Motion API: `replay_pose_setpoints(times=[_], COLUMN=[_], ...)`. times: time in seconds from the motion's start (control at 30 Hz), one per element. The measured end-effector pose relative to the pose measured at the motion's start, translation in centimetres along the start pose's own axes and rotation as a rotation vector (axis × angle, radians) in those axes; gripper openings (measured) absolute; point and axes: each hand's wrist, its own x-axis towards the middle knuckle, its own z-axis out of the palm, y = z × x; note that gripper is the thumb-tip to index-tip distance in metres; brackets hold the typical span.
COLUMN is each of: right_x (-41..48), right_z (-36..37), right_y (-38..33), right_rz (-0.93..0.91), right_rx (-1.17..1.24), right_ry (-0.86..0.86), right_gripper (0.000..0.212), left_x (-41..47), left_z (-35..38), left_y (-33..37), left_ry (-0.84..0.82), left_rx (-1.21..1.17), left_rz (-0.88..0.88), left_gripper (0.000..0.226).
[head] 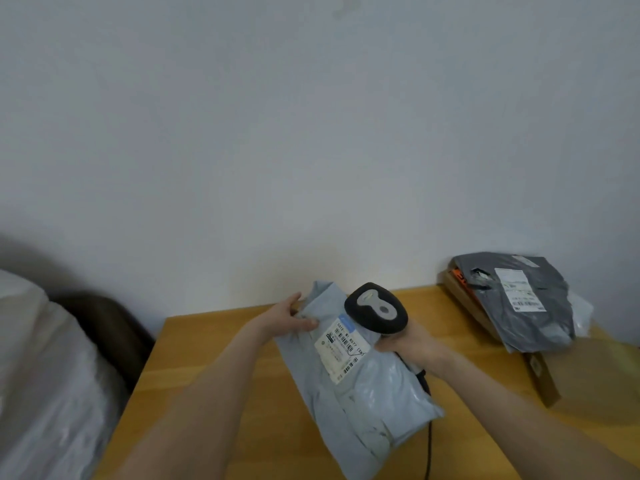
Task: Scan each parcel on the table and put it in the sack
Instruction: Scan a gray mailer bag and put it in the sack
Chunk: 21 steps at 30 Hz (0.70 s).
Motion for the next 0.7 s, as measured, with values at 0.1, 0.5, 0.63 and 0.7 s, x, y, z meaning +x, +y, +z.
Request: replay_pose_setpoints(times=[0.1,0.5,0.63,0.7], right_x=[0.0,0.8,-0.1,-0.6], right_z=[-0.1,-1.7,-0.1,1.8], right_y=[-0.4,1.7,1.9,1.9], right_rz=[0.017,0.141,0.138,0.153], right_rx=[-0.032,0.148,0.227,0.235], right_ry=[-0.07,0.416,0.437,0.419], right_gripper=[0.047,0.013,0.014,0.013], left_x=[0.0,1.4,1.7,1.8], left_z=[-0.9,-1.5,0.4,1.4], left_y=[-0.1,-2.6,-2.9,-3.0], left_ry=[-0.025,0.445,0.576,0.603], left_rx=[-0.069,0.019,-0.266,-0.376], left_rz=[0.015,-0.102,-0.153,-0.161], left_gripper=[0.104,0.019,0.014,0.014])
